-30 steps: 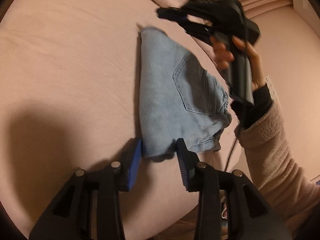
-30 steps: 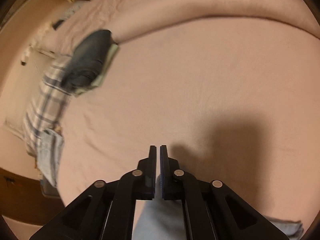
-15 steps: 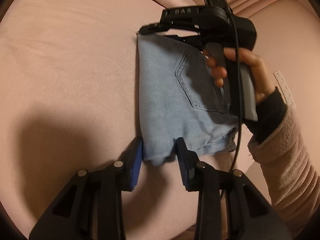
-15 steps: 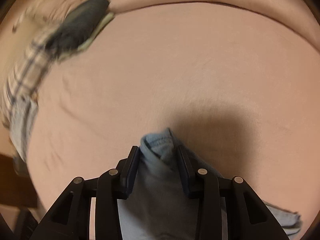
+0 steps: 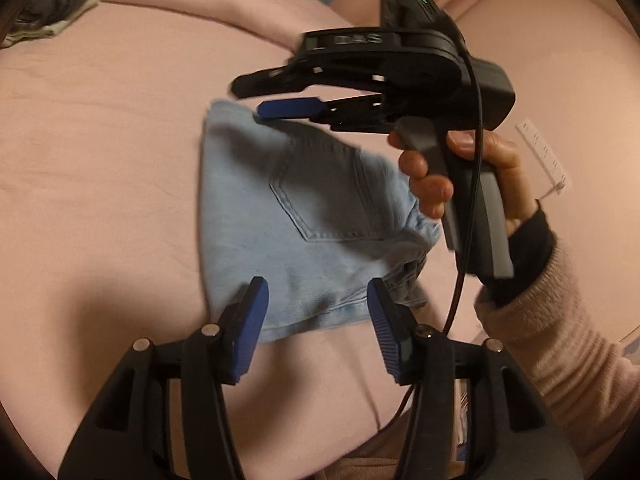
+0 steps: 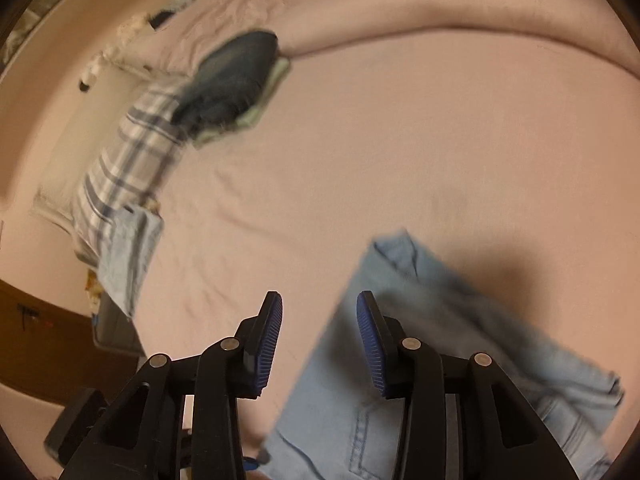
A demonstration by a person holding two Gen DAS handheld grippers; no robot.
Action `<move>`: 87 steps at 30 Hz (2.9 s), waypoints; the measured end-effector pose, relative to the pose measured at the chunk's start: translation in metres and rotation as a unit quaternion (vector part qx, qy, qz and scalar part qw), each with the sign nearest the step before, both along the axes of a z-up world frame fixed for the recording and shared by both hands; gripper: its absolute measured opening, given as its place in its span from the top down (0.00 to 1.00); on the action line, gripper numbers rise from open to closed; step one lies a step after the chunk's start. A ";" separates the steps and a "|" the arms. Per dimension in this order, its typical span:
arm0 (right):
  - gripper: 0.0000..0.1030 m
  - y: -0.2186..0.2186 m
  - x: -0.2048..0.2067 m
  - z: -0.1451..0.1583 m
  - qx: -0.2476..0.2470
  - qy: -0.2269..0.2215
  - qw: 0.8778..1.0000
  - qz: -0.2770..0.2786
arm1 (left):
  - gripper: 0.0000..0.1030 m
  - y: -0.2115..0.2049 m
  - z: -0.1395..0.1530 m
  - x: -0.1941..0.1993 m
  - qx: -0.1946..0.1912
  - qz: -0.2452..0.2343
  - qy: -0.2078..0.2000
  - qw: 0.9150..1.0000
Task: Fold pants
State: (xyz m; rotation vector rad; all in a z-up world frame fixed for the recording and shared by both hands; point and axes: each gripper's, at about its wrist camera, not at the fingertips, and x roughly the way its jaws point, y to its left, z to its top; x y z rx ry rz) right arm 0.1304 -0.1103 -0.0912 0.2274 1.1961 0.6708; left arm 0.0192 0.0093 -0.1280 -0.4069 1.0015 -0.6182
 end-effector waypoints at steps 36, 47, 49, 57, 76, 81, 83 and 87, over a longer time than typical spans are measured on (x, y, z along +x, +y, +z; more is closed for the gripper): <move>0.36 -0.206 -0.151 -0.017 0.204 -0.027 0.952 -0.225 | 0.17 0.010 0.006 0.048 0.087 0.068 0.003 0.994; 0.34 -0.219 -0.159 -0.061 0.200 0.040 0.943 -0.264 | 0.15 0.043 -0.025 0.048 -0.017 0.102 0.091 0.990; 0.34 -0.215 -0.154 -0.061 0.200 0.044 0.946 -0.250 | 0.11 0.042 -0.026 0.051 -0.032 0.097 0.093 0.990; 0.28 -0.204 -0.129 -0.066 0.192 0.056 0.955 -0.219 | 0.02 0.019 -0.030 0.073 -0.037 0.043 0.095 0.994; 0.44 -0.181 -0.136 -0.052 0.093 -0.055 0.968 -0.227 | 0.75 0.020 -0.036 0.075 -0.024 0.081 0.084 0.993; 0.48 -0.171 -0.145 -0.031 0.062 -0.097 0.968 -0.224 | 0.81 0.000 -0.019 0.070 0.046 0.073 0.038 0.996; 0.49 -0.168 -0.147 -0.023 0.056 -0.115 0.967 -0.219 | 0.81 -0.006 -0.011 0.068 0.063 0.069 0.021 0.995; 0.52 -0.161 -0.153 -0.007 0.053 -0.146 0.966 -0.205 | 0.84 -0.014 -0.003 0.066 0.082 0.054 -0.006 0.995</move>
